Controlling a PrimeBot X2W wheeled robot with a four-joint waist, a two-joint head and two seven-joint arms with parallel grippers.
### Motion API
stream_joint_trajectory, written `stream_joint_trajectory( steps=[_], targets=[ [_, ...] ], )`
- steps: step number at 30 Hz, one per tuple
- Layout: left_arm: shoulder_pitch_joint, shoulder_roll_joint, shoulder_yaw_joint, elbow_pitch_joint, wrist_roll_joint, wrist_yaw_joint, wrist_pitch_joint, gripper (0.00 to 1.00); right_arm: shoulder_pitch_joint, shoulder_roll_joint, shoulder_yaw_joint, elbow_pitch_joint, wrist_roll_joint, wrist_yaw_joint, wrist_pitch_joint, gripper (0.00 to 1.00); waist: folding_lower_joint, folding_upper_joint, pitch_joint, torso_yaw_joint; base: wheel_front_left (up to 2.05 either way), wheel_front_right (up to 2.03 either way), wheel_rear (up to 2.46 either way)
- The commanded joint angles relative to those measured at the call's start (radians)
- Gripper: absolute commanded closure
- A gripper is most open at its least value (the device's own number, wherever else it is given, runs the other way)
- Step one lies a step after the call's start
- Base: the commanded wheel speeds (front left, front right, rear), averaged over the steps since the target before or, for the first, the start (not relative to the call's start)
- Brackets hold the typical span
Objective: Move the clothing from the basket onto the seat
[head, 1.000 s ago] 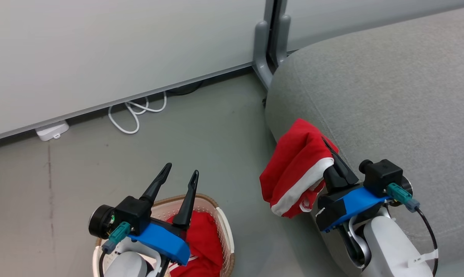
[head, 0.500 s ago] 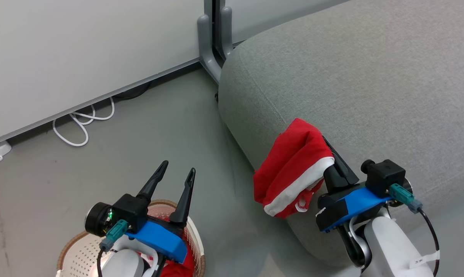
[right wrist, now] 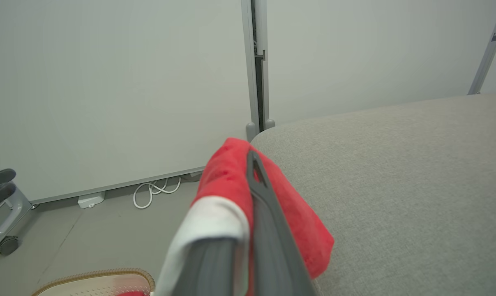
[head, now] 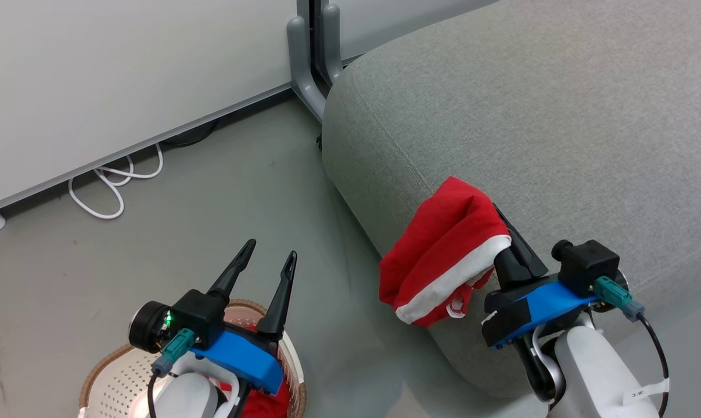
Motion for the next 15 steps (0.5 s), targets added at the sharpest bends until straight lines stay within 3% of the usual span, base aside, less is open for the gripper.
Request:
stream_joint_trajectory(
  steps=[1,8,15],
  targets=[
    [-0.018,0.008,0.002,-0.001,0.004,-0.003,-0.003,0.0,0.004,-0.001,-0.007,-0.006,-0.005,0.0,-0.003,1.0,0.0,0.0,0.005,0.006,0.0,0.0,0.0],
    [-0.027,0.014,0.009,-0.009,0.012,-0.003,-0.003,0.0,-0.073,-0.001,-0.037,0.005,-0.066,0.0,-0.004,1.0,0.0,0.0,0.031,0.019,0.0,0.0,0.0],
    [-0.048,0.029,0.004,-0.036,0.032,-0.003,-0.003,0.0,-0.249,-0.001,-0.186,0.029,-0.157,0.0,-0.003,1.0,0.0,0.0,0.097,0.037,0.0,0.0,0.0]
  ],
)
